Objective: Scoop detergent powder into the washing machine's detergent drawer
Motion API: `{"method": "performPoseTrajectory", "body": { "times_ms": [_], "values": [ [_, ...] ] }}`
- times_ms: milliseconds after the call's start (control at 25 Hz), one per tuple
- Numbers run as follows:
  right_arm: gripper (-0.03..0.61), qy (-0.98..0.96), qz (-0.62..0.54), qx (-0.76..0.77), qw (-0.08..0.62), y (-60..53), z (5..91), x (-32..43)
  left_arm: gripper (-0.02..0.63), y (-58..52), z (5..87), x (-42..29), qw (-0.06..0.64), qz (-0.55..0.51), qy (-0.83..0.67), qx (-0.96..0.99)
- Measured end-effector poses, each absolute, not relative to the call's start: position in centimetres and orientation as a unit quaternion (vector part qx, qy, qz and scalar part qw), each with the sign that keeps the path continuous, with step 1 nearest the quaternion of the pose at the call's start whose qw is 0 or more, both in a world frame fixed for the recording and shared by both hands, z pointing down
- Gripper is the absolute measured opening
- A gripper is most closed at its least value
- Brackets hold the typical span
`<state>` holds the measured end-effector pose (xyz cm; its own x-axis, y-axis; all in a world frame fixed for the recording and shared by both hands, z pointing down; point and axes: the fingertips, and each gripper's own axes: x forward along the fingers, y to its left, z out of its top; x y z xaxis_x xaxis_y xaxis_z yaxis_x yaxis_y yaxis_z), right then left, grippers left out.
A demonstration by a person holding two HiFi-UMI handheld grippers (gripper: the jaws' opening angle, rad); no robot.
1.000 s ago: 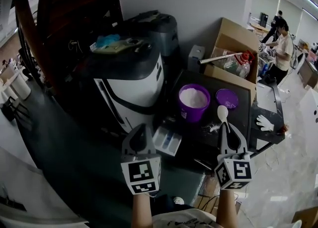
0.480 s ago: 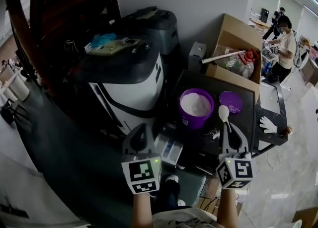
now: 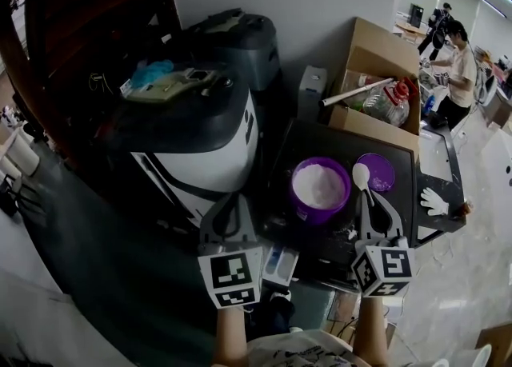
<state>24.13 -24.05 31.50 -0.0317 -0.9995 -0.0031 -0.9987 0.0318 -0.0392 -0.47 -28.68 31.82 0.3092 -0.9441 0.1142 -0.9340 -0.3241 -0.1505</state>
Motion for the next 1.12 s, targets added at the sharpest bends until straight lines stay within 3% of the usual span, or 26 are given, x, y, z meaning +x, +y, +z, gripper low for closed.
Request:
{"method": "performPoseTrajectory", "body": {
  "times_ms": [760,1120],
  "values": [
    [0.020,0.726,-0.098,-0.673,-0.101,-31.6,36.6,24.1,0.002,-37.0,34.7,1.8,-0.002,-0.114,0.543,-0.832],
    [0.020,0.733,-0.150,-0.631,-0.204,-33.5,40.1,24.1,0.003,-37.6,36.3,1.8,-0.018,-0.130,0.539,-0.832]
  ]
}}
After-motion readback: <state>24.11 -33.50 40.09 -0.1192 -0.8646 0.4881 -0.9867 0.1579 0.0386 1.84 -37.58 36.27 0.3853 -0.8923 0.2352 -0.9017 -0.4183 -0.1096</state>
